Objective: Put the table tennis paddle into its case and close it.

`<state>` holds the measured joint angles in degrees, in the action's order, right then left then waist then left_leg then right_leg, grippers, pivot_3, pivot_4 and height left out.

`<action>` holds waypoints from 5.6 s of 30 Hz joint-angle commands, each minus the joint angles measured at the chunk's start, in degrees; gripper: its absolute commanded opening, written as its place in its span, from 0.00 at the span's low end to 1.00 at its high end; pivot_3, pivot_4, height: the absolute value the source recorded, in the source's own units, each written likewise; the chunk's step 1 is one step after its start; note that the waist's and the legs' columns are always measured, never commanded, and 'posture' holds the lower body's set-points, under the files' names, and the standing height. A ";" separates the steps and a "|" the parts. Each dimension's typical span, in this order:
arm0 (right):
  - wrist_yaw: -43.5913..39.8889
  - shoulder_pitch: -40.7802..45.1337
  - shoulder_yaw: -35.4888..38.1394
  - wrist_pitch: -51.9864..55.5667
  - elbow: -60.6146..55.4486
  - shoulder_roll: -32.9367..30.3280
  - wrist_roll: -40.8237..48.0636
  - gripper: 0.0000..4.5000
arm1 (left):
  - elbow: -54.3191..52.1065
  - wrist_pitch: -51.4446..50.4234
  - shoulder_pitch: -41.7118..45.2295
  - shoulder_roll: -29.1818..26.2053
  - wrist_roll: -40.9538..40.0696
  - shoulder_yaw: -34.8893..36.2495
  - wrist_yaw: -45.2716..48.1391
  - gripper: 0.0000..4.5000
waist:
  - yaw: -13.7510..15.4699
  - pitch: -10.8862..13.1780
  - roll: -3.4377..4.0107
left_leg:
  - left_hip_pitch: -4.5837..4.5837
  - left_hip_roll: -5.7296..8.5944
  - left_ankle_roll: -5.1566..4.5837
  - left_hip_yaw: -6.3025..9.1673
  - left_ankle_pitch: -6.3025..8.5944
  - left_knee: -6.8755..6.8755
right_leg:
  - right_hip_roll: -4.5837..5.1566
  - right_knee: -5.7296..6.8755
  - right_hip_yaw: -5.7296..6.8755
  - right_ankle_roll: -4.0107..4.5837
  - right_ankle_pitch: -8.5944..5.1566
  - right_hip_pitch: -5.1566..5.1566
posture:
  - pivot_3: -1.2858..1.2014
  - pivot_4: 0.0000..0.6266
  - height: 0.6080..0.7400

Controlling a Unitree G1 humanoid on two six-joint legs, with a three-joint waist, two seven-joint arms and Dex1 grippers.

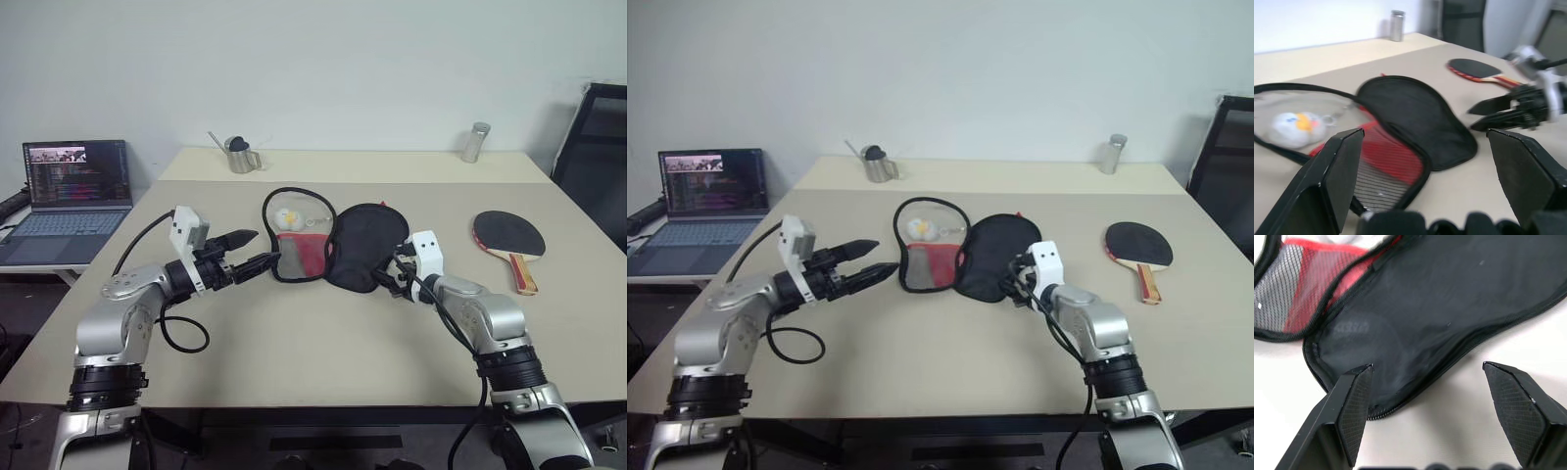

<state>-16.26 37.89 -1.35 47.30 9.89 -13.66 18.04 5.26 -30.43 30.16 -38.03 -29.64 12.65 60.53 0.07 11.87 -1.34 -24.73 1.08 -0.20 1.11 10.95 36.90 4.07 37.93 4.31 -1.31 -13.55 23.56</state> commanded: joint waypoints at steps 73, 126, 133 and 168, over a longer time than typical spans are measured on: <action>-11.55 9.02 6.39 3.38 5.86 -18.26 -2.03 0.75 | -4.70 -1.00 6.19 3.61 -1.73 -12.19 6.27 0.98 | -0.18 0.02 -0.02 | -0.03 -0.63 0.01 -0.77 0.02 -0.11 | -0.62 0.01 -0.57 0.24 0.15 0.47 | 0.52 0.24 1.00; -13.92 -12.82 15.84 13.78 -5.53 -30.80 -3.21 0.26 | -4.67 -0.62 7.11 3.37 -0.16 -13.87 9.32 0.98 | 0.91 0.03 -0.03 | -0.05 -0.77 0.01 -1.05 0.04 -0.10 | -0.76 -0.06 -0.72 0.30 0.23 0.50 | 0.52 0.24 1.00; -11.78 -27.01 24.03 31.38 -31.91 -28.08 2.61 0.26 | -5.13 -1.13 7.26 3.99 -0.72 -15.28 11.23 0.98 | 0.69 0.02 -0.01 | 0.00 -0.85 0.03 -0.97 0.06 -0.05 | -0.80 -0.01 -0.75 0.30 0.22 0.50 | 0.52 0.24 1.00; -9.04 -21.13 16.79 20.93 -20.46 -28.10 0.08 0.24 | -8.83 2.08 3.70 0.48 0.06 -15.01 13.13 0.98 | 0.04 0.01 -0.03 | 0.00 -0.83 0.02 -1.05 0.07 0.03 | -0.82 -0.05 -0.78 0.25 0.27 0.49 | 0.52 0.24 1.00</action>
<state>-25.88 16.22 14.57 69.88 -10.72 -41.11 18.69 -1.10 -29.47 33.84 -36.81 -28.91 -4.25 74.15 0.11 11.88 -1.37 -24.73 0.26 -0.18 0.05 11.02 36.94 3.25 37.88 3.53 -1.07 -13.27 24.05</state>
